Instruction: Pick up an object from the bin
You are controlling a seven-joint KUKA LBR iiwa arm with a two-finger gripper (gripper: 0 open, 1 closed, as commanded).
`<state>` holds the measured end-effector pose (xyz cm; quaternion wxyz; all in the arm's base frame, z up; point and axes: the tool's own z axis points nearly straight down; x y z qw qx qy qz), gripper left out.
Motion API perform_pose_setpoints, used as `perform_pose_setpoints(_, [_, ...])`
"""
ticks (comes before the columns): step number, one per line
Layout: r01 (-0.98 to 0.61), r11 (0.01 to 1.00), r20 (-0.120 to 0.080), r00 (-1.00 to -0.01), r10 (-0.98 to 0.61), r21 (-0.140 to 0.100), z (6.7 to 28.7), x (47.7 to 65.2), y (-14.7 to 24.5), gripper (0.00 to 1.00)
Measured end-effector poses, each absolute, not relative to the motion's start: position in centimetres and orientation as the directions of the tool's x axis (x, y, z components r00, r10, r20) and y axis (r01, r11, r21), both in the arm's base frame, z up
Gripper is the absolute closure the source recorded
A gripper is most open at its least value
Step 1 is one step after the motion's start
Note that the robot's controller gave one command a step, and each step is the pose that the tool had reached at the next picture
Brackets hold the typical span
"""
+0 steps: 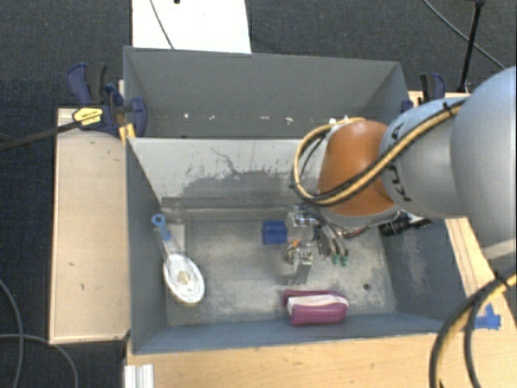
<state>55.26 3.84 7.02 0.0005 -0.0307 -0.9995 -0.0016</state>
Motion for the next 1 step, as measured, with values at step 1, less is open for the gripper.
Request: perform_pose_setpoints(1, [0.064, 0.998, -0.002, -0.998, 0.064, 0.001, 7.04, 55.41, 3.42, 1.0])
